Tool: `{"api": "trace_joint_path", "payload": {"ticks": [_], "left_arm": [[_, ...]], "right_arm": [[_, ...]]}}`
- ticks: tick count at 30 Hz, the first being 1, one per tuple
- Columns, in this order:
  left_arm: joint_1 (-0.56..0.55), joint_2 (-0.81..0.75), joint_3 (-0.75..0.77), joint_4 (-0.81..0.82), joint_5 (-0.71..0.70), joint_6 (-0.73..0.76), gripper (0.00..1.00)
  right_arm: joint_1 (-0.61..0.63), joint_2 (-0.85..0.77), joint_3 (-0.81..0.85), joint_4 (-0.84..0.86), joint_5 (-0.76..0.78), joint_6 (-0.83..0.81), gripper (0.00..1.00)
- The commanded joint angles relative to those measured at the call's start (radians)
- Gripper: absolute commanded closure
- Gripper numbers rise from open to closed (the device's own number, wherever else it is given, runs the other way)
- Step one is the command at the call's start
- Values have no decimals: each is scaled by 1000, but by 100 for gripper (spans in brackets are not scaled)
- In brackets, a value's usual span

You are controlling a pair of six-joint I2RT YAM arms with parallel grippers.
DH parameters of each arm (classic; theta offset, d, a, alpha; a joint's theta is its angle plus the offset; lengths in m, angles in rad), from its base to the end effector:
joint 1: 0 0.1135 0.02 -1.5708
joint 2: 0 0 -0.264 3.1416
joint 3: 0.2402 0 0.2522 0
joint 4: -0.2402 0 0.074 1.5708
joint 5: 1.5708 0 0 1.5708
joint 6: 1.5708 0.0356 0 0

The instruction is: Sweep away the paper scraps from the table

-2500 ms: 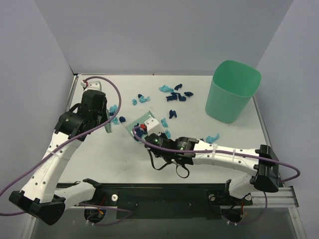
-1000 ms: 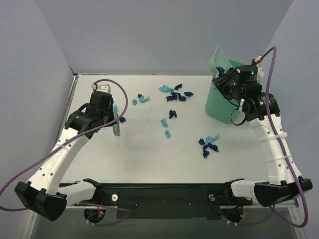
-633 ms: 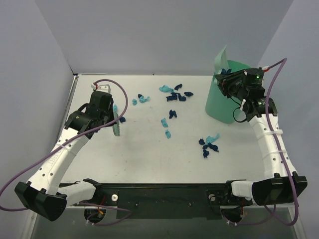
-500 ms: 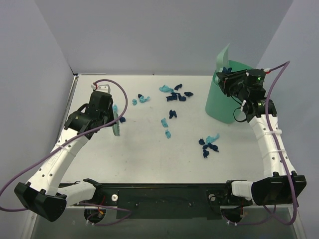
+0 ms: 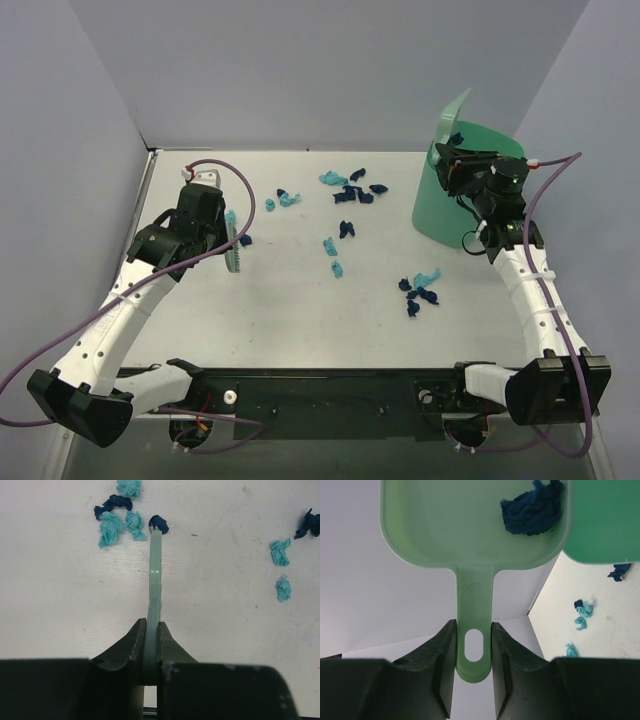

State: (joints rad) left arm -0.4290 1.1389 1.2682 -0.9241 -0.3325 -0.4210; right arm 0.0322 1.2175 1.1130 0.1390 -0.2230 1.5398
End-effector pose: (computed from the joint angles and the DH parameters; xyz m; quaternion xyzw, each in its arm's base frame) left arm 0.2050 -0.0810 0.3675 -0.0589 0.9131 -0.0143 0.4031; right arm 0.2868 0.0171 0.3991 0.4142 0.5582 0.5603 0.4504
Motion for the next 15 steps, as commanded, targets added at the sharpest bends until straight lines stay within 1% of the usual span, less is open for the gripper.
{"api": "trace_joint_path", "payload": {"ticks": [1, 9, 15], "left_arm": [[6, -22, 8, 31, -2, 11, 100], [4, -15, 5, 39, 3, 11, 100], [6, -5, 13, 39, 6, 13, 100]], "right_arm": [[-6, -67, -19, 137, 25, 48, 100], [-6, -75, -53, 185, 30, 95, 100], [-6, -108, -131, 257, 59, 161, 100]]}}
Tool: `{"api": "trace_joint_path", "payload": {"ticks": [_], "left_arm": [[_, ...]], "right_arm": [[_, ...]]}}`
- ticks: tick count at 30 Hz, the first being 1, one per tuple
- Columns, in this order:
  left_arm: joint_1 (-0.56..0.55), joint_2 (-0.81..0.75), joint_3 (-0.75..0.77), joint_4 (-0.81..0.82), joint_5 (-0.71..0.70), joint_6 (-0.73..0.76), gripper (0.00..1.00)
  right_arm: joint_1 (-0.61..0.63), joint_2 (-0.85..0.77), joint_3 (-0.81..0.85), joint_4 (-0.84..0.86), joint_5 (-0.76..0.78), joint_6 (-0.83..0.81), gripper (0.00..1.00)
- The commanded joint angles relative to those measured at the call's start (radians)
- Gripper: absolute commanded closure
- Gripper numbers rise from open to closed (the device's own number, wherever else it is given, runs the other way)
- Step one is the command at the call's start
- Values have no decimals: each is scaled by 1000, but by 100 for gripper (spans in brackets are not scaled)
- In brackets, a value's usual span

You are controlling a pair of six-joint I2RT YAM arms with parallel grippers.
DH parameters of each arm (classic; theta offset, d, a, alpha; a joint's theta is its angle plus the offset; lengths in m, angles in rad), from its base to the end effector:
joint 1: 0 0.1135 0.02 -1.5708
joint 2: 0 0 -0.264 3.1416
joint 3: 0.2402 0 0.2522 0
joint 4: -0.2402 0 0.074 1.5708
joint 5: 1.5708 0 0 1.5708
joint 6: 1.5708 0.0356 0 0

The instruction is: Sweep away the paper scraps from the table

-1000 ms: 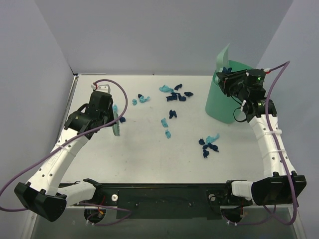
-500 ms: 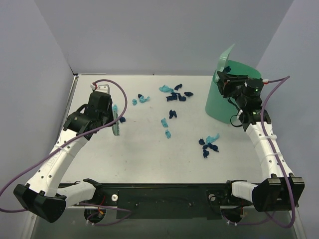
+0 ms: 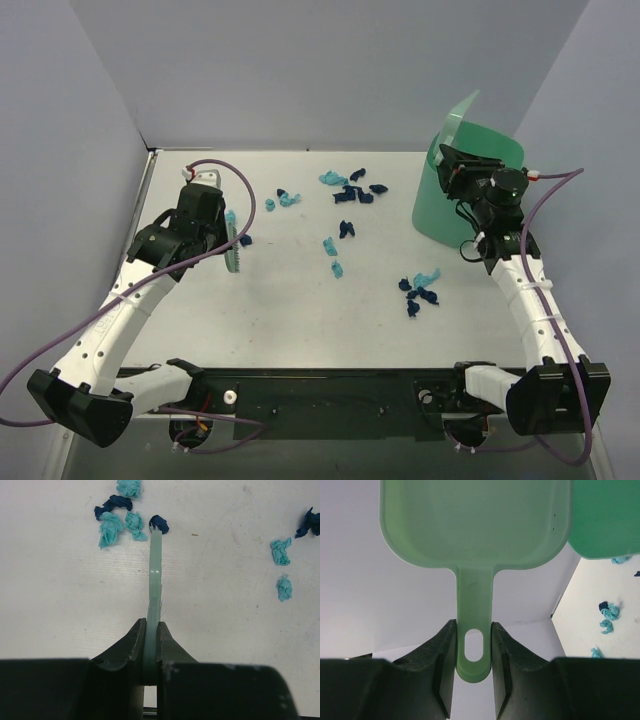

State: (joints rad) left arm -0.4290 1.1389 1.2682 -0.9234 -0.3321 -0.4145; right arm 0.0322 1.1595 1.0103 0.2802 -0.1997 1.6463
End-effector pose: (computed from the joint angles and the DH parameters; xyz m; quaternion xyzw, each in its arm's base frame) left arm 0.2050 -0.0810 0.3676 -0.0560 0.9132 -0.0133 0.4034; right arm 0.2732 0.0159 0.3926 0.4220 0.5079 0.6006 0.4509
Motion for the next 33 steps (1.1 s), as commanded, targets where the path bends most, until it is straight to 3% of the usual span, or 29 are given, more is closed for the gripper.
{"api": "trace_joint_path", "payload": {"ticks": [1, 8, 10, 19, 25, 30, 33], "left_arm": [[4, -5, 16, 38, 5, 8, 100], [6, -4, 22, 38, 10, 2, 100], [6, -4, 28, 40, 16, -3, 100], [6, 27, 80, 52, 61, -6, 100], [6, 53, 129, 44, 25, -10, 100], [9, 90, 189, 41, -59, -37, 100], [16, 151, 253, 37, -180, 5, 100]], "right_arm": [[-6, -57, -33, 120, 39, 59, 100], [-5, -57, 16, 80, 33, 32, 100], [1, -47, 81, -8, 16, -37, 100], [175, 133, 571, -620, -9, -618, 100], [343, 229, 740, -906, 83, -884, 100], [524, 259, 702, -1055, 256, -1032, 100], [601, 262, 617, -1067, 270, -1085, 100]]}}
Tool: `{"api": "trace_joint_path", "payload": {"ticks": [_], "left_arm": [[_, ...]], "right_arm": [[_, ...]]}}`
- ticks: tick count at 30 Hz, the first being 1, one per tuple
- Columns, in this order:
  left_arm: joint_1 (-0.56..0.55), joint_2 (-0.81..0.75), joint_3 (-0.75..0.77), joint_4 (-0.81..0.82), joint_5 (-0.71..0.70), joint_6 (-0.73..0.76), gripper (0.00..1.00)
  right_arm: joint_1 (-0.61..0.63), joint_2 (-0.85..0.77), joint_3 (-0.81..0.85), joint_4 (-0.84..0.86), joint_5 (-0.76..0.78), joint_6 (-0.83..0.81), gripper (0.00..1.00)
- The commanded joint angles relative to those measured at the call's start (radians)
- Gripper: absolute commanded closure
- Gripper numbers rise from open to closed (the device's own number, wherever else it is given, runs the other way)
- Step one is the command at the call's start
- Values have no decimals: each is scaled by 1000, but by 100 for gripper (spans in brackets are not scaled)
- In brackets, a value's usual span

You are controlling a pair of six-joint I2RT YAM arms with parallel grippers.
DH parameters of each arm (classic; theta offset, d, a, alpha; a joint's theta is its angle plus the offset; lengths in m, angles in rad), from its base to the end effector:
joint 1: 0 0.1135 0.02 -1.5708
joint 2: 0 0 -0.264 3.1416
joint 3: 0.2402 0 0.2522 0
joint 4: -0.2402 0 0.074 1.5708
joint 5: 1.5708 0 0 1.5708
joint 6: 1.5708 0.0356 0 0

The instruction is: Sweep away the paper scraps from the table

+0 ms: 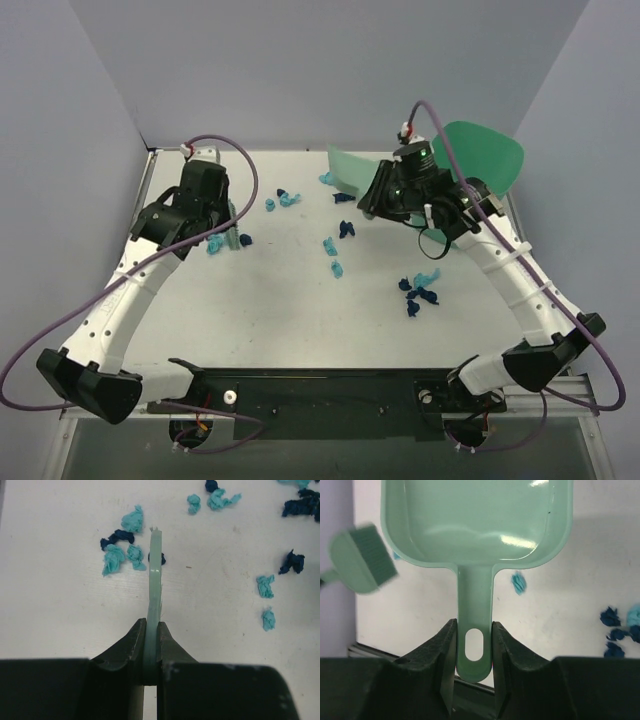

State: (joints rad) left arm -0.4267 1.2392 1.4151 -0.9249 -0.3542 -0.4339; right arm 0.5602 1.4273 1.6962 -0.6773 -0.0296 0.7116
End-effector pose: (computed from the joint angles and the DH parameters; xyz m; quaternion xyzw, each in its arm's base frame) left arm 0.2267 -0.0895 0.3919 -0.0736 0.9022 -0.0172 0.4247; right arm 0.2562 0.1619 0.4542 0.0551 0.8339 0.3360 0.4343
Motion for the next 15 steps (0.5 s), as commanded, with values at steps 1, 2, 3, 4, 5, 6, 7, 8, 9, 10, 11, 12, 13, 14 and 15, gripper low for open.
{"api": "trace_joint_path", "payload": {"ticks": [1, 2, 3, 4, 5, 6, 7, 8, 9, 10, 11, 12, 13, 14, 15], "left_arm": [[17, 75, 128, 41, -228, 44, 100], [20, 89, 136, 53, -264, 81, 100], [25, 110, 143, 64, -331, 108, 100], [34, 118, 145, 93, -377, 156, 100], [42, 144, 148, 106, -393, 187, 100], [54, 158, 153, 122, -407, 229, 100], [62, 190, 157, 132, -413, 268, 100], [72, 207, 156, 155, -439, 286, 100], [80, 232, 156, 164, -439, 320, 100], [94, 250, 157, 185, -434, 337, 100], [103, 284, 165, 195, -431, 372, 100], [106, 301, 168, 217, -434, 386, 100], [106, 336, 176, 239, -433, 429, 100], [106, 351, 182, 250, -422, 460, 100], [108, 388, 197, 265, -414, 495, 100]], "right_arm": [[82, 4, -105, -111, 93, -178, 100], [110, 12, -121, -108, 79, -196, 100], [119, 16, -156, -104, 76, -222, 100], [147, 31, -168, -99, 73, -253, 100], [164, 36, -188, -94, 68, -273, 100], [190, 51, -210, -82, 66, -302, 100], [202, 61, -217, -77, 65, -319, 100], [230, 79, -228, -64, 54, -352, 100], [239, 91, -236, -58, 47, -368, 100], [257, 117, -234, -45, 48, -391, 100], [274, 134, -230, -42, 46, -403, 100], [282, 171, -218, -39, 48, -425, 100], [300, 188, -210, -39, 54, -437, 100], [308, 221, -198, -35, 68, -460, 100], [323, 235, -193, -30, 76, -472, 100]]}}
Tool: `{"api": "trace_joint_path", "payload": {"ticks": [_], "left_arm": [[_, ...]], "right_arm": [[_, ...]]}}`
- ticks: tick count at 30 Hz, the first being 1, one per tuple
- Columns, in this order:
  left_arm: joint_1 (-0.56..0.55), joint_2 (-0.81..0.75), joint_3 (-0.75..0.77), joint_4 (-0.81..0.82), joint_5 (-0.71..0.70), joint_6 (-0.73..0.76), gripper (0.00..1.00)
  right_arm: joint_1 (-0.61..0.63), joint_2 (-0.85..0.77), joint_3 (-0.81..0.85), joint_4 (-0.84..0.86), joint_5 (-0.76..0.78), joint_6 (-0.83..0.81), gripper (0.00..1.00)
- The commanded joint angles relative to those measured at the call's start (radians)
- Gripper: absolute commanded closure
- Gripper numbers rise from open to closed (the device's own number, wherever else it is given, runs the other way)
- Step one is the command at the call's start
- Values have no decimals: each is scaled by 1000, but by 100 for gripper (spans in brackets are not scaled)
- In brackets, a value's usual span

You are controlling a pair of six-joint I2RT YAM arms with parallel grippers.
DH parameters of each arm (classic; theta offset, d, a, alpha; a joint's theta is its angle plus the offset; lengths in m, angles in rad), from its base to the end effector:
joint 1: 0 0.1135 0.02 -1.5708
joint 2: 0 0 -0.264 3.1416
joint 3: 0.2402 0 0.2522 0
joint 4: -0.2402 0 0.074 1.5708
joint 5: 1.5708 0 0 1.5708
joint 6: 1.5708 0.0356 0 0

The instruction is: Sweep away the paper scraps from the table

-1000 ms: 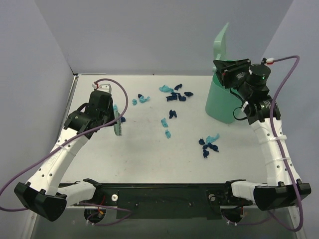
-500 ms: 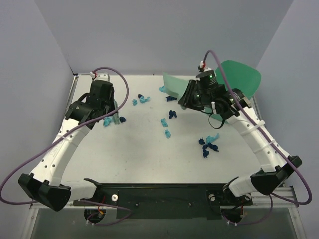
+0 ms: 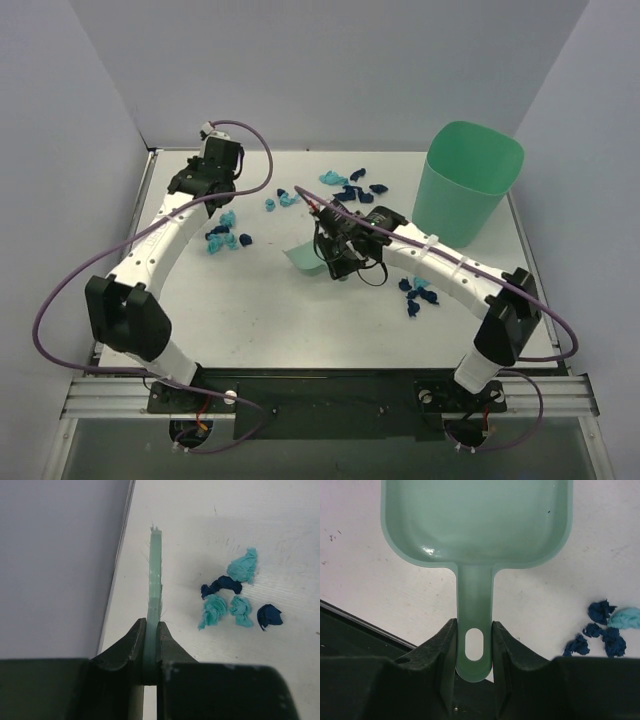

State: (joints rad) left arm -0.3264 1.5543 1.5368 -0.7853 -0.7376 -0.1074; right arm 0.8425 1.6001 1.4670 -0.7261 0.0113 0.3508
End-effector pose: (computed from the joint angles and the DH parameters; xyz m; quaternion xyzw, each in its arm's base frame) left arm 0.3215 -0.0836 0.3610 -0.0397 0.8744 0.2512 0.4132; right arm 0.2333 0.2610 0.3213 -0.2262 0.9096 0.1913 0.2911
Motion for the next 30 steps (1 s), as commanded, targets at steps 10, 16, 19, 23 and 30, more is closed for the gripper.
{"api": "trace_joint_path", "payload": {"ticks": [10, 16, 19, 23, 30], "left_arm": [[7, 288, 134, 184, 105, 359, 100], [3, 357, 144, 127, 233, 371, 100], [-16, 366, 131, 90, 263, 379, 100], [-40, 352, 108, 71, 340, 382, 100], [-77, 314, 65, 35, 406, 380, 100]], "right_arm": [[98, 234, 50, 148, 52, -194, 100], [116, 267, 46, 215, 49, -213, 100], [124, 279, 46, 229, 44, -226, 100], [138, 305, 67, 231, 39, -262, 100], [153, 354, 121, 234, 36, -323, 100]]}}
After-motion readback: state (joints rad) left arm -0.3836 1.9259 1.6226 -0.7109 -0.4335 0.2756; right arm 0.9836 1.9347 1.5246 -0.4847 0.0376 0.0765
